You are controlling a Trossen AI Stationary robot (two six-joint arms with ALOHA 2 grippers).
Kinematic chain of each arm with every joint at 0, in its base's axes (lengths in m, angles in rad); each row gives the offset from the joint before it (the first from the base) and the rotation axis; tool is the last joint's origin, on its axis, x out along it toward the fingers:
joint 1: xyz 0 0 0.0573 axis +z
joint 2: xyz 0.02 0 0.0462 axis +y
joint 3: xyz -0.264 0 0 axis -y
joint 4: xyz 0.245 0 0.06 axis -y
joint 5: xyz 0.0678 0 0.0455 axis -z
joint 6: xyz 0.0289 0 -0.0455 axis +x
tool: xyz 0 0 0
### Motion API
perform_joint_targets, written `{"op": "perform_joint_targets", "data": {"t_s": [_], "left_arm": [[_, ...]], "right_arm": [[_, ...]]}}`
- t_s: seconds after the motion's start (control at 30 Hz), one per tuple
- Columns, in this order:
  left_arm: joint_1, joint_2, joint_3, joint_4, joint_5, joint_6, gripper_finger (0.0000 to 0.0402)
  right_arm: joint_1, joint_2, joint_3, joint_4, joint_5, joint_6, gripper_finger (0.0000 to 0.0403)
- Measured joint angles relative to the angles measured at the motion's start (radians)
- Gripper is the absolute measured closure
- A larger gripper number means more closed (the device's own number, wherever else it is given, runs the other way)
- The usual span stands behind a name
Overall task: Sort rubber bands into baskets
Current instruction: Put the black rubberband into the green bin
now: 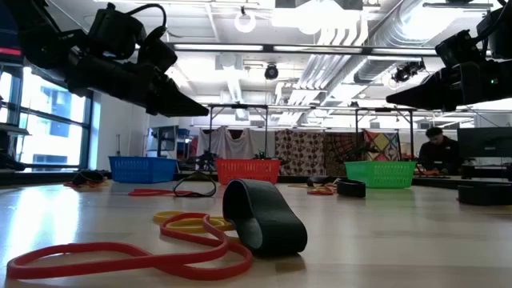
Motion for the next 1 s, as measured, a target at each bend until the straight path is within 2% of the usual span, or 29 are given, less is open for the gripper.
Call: {"op": "perform_joint_targets", "data": {"t_s": [0.4, 0.67, 1.0], "left_arm": [[0.0, 0.0, 0.0, 0.014, 0.001, -0.005, 0.0401], [0.0, 0.0, 0.0, 0.025, 0.072, 0.012, 0.0401], [0.0, 0.0, 0.001, 0.037, 0.077, 0.021, 0.0401]], "right_arm": [[0.0, 0.0, 0.0, 0.0, 0.001, 0.0, 0.0403], [0.0, 0.0, 0.0, 0.0, 0.001, 0.0, 0.0403], [0.0, 0.0, 0.0, 0.003, -0.014, 0.025, 0.0403]]}}
